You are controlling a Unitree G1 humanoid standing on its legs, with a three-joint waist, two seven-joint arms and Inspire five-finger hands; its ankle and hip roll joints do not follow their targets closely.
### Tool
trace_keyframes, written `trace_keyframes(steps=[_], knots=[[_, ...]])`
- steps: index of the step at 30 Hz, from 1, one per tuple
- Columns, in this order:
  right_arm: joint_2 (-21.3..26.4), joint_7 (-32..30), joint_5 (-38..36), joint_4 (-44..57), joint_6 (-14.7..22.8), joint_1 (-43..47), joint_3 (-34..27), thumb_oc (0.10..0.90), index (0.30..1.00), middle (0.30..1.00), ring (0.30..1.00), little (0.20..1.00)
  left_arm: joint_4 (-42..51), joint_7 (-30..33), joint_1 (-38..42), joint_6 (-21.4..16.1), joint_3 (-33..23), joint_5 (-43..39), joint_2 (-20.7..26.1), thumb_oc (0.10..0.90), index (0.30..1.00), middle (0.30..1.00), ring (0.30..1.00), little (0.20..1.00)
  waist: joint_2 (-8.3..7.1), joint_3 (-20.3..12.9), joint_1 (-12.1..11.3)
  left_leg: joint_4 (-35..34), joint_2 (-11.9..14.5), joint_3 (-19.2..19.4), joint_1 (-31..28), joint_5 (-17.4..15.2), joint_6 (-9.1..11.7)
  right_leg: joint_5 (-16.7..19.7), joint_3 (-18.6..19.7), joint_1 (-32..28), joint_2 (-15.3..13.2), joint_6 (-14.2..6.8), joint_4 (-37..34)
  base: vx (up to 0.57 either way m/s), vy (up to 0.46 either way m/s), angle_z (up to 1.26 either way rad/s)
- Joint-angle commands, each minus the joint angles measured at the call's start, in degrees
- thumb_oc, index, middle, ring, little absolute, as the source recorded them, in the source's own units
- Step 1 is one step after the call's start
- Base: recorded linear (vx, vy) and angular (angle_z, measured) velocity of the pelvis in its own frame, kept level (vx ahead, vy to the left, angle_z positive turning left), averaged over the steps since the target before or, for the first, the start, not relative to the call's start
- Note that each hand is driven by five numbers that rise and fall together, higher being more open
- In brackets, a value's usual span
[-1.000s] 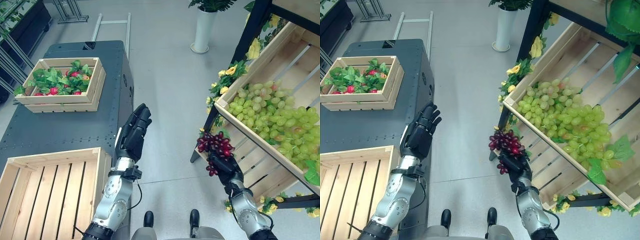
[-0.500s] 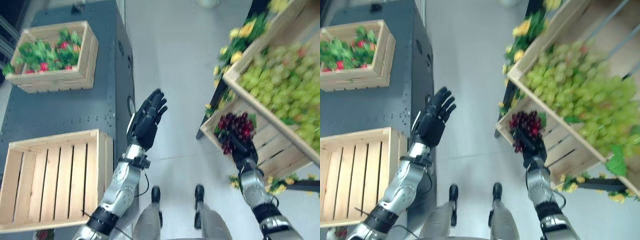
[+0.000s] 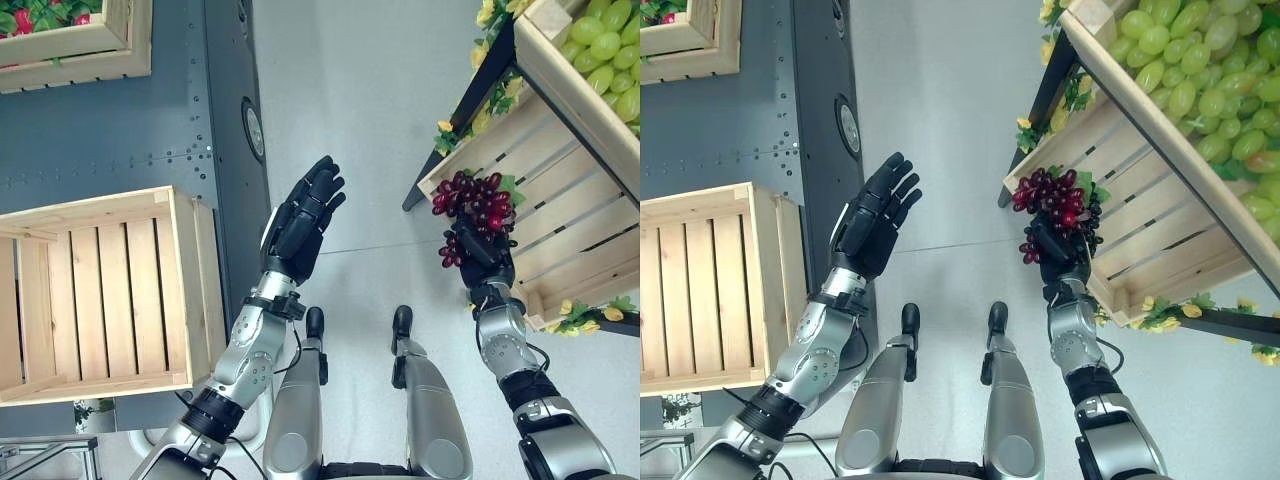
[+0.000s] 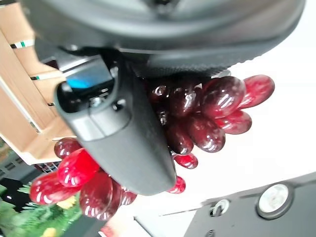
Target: Pick up the fruits from the basket on one side to the basket on the other side
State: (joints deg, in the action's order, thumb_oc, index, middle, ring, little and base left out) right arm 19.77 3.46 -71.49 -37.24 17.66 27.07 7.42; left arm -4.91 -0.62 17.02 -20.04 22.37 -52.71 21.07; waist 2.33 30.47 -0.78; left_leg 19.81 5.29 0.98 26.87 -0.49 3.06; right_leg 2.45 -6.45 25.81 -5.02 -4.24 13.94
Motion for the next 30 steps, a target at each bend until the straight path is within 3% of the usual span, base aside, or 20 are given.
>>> trace_keyframes(steps=[1, 9, 21, 30], knots=[[4.8, 4.3, -4.9, 5.1, 8.1, 6.8, -3.2, 0.400, 0.300, 0.300, 0.300, 0.300, 6.7, -4.2, 5.0, -6.6, -0.2, -0.6, -0.4, 0.800, 0.900, 0.900, 0.900, 0.900, -0.20, -0.7, 1.0, 3.5, -3.4, 3.7, 4.2, -0.4, -1.1, -5.0, -3.3, -2.6, 3.5, 3.9, 3.5, 0.03, -0.036, -0.01], [6.6, 0.2, -15.6, 0.6, 11.5, 8.9, -9.1, 0.400, 0.300, 0.300, 0.300, 0.300, 7.5, -4.6, 4.2, -5.6, 0.3, -1.6, 0.9, 0.800, 0.900, 0.900, 0.900, 0.900, 0.41, -0.7, 0.7, 4.6, -2.7, 4.1, 4.0, -0.7, -1.0, -5.6, -3.6, -3.5, 3.6, 4.4, 3.7, 0.05, -0.027, 0.00], [11.7, -7.5, -15.3, -1.9, 15.6, 10.1, -12.7, 0.400, 0.300, 0.300, 0.300, 0.300, 7.9, -4.5, 3.5, -4.9, 2.0, -2.5, 2.5, 0.800, 0.900, 0.900, 0.900, 0.900, 0.52, -0.7, 0.6, 5.1, -2.6, 4.5, 3.9, -1.2, -1.2, -5.8, -4.2, -3.9, 3.5, 4.8, 3.7, 0.04, -0.017, -0.02], [14.8, -13.3, -9.8, -3.0, 16.5, 9.6, -15.0, 0.400, 0.300, 0.300, 0.300, 0.300, 7.4, -5.4, 3.1, -4.6, 2.4, -3.4, 3.3, 0.800, 0.900, 0.900, 0.900, 0.900, 0.60, -0.7, 0.5, 6.0, -2.8, 4.5, 5.4, -1.2, -1.4, -5.9, -4.7, -2.5, 3.4, 4.8, 4.7, 0.02, -0.024, 0.00]])
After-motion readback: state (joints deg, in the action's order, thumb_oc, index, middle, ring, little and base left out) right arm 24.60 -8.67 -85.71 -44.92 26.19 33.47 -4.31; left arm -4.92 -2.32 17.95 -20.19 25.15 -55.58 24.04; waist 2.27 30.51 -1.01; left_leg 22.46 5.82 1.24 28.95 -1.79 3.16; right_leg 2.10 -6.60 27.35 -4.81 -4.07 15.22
